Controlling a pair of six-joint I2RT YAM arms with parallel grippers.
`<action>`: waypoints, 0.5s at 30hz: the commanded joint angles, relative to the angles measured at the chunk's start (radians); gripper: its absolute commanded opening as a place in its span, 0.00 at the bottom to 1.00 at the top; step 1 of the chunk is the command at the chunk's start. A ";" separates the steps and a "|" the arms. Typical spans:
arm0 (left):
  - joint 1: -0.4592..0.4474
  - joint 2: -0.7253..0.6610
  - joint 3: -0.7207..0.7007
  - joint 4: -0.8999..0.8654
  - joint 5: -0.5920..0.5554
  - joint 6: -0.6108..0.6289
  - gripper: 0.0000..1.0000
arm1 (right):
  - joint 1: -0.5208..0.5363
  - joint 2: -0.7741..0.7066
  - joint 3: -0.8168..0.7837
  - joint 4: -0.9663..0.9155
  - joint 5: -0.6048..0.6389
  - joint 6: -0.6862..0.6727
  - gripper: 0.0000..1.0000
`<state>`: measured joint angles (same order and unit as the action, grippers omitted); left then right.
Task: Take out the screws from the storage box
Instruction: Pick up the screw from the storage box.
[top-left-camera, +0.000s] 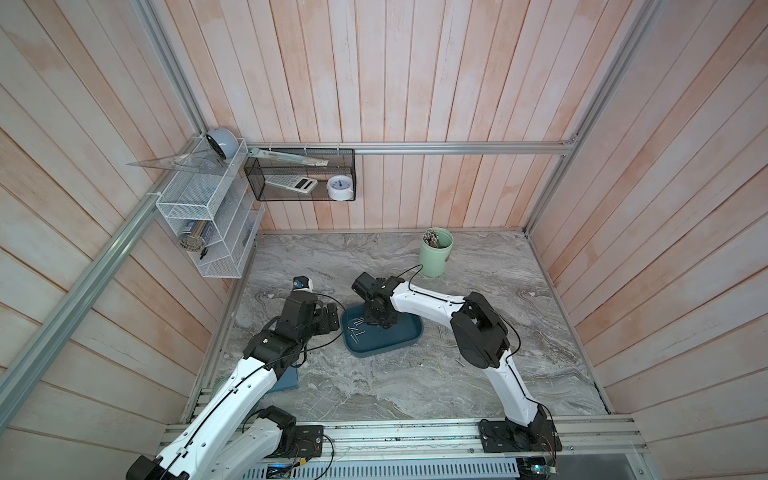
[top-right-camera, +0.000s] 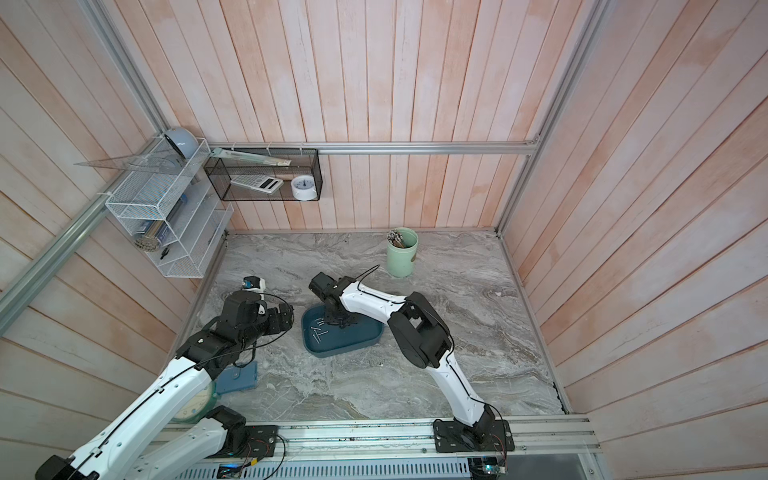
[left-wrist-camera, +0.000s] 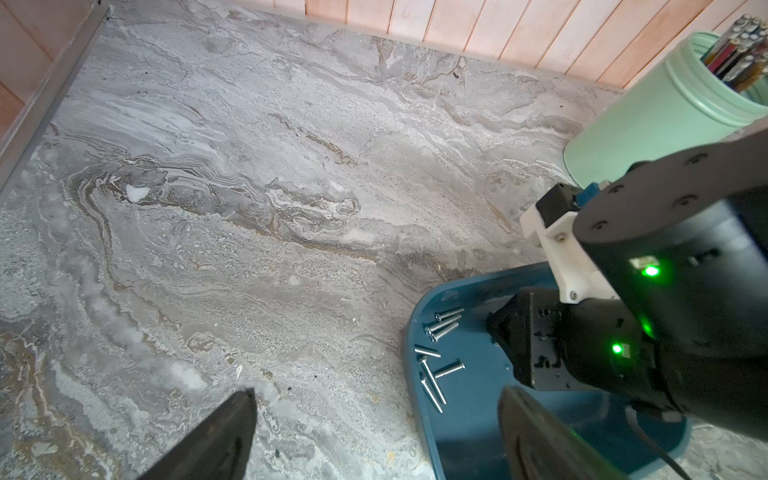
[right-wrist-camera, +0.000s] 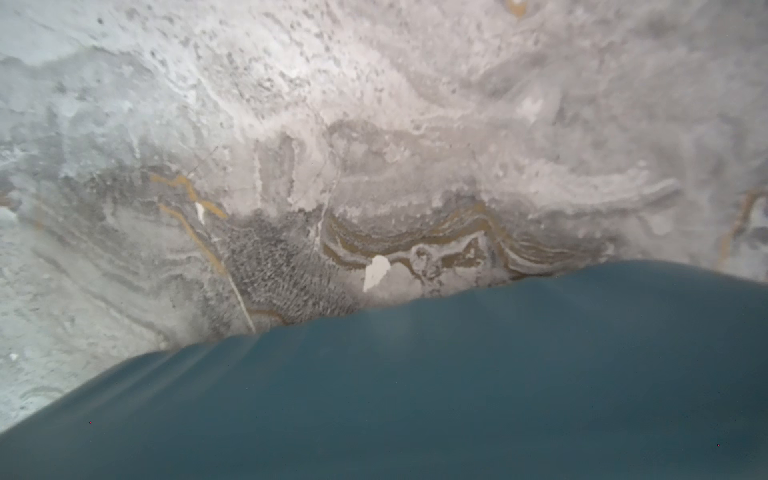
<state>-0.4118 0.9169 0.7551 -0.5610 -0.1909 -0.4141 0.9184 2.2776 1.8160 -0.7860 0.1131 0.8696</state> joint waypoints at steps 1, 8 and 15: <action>-0.004 0.007 -0.008 0.013 0.004 0.012 0.96 | -0.007 0.066 -0.028 -0.090 -0.008 -0.022 0.15; -0.003 0.007 -0.007 0.012 0.004 0.014 0.96 | -0.007 -0.029 -0.047 -0.059 0.020 -0.042 0.09; -0.003 0.013 -0.012 0.018 0.038 0.015 0.96 | -0.008 -0.213 -0.162 0.072 -0.007 -0.059 0.09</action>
<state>-0.4118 0.9211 0.7551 -0.5606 -0.1825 -0.4110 0.9173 2.1593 1.6844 -0.7670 0.1127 0.8291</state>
